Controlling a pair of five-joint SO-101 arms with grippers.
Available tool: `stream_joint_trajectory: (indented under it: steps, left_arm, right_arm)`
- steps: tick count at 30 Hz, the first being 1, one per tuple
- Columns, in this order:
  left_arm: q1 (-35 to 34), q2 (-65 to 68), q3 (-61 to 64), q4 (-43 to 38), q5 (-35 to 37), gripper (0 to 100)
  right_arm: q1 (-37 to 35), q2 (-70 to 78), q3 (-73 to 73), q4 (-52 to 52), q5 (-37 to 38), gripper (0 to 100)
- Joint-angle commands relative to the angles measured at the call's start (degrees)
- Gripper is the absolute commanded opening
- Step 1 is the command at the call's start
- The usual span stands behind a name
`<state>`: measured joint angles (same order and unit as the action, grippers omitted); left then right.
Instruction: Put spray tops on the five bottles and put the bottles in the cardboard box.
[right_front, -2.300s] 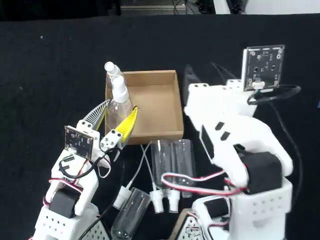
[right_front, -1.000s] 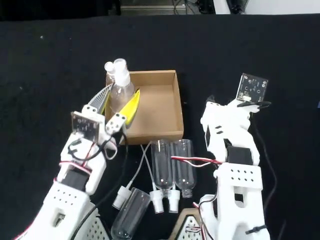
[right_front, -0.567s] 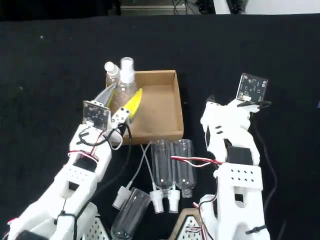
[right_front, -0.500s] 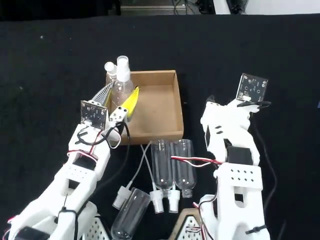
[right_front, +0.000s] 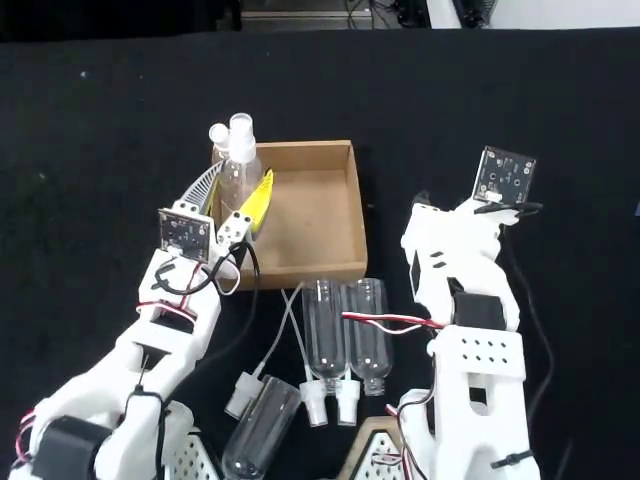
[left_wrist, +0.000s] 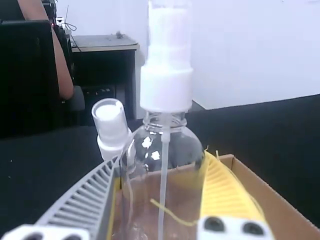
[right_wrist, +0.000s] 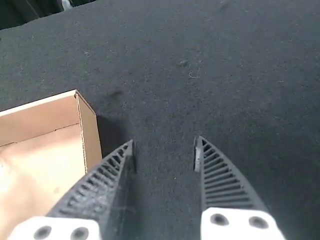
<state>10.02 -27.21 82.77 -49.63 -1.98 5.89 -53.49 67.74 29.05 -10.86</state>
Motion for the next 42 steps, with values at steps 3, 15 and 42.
stream_joint_trajectory:
  steps: [3, 15, 42]
  left_arm:
    - [-0.57, 3.52, 0.13, -5.63, 0.44, 4]
    - [-0.57, 14.77, 0.13, -16.88, 0.44, 4]
    - [-0.31, -22.68, 6.9, 8.53, 0.44, 4]
  right_arm:
    - [-0.44, -1.45, -0.22, -1.41, 0.53, 16.9]
    - [-0.35, -1.45, -0.22, -1.41, 0.53, 16.9]
    - [-0.35, -1.36, -0.22, -1.67, 0.62, 16.9]
